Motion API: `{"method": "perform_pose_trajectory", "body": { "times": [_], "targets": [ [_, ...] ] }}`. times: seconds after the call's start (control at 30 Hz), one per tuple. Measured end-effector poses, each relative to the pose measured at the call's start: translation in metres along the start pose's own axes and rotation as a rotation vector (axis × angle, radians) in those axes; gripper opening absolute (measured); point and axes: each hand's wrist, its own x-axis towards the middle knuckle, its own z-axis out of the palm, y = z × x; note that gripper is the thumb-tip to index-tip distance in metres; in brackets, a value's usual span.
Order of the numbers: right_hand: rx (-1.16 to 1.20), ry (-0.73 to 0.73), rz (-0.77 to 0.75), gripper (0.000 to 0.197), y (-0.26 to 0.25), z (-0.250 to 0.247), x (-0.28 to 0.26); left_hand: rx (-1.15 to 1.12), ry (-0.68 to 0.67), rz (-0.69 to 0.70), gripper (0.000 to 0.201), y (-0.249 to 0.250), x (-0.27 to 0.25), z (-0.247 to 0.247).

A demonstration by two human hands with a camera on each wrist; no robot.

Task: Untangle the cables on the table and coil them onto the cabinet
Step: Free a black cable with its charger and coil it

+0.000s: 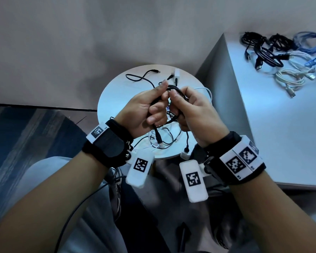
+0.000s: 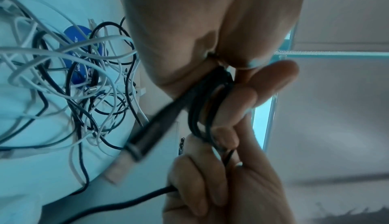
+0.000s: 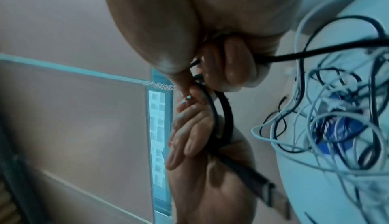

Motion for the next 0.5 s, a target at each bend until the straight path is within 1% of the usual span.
{"method": "perform_pose_trajectory", "body": {
  "times": [0.07, 0.17, 0.27, 0.37, 0.43, 0.5],
  "targets": [
    [0.096, -0.030, 0.037, 0.025, -0.004, 0.000, 0.001, -0.038, -0.045, -0.006, 0.047, 0.005, -0.001, 0.000],
    [0.207, -0.069, 0.110, 0.037, -0.011, -0.004, -0.001, -0.005, -0.116, -0.017, 0.054, 0.009, -0.003, 0.000],
    [0.230, -0.077, 0.155, 0.043, -0.011, -0.006, -0.004, 0.036, -0.197, -0.033, 0.054, 0.008, -0.005, 0.001],
    [0.222, -0.064, 0.161, 0.046, -0.010, -0.005, -0.004, 0.009, -0.232, -0.024, 0.054, 0.005, -0.004, -0.001],
    [0.218, -0.033, 0.146, 0.045, -0.010, -0.005, -0.002, -0.067, -0.254, -0.008, 0.053, 0.003, -0.004, -0.001],
    [0.221, 0.013, 0.109, 0.042, -0.007, -0.004, 0.001, -0.172, -0.264, 0.018, 0.048, 0.001, -0.004, 0.000]
  ]
}}
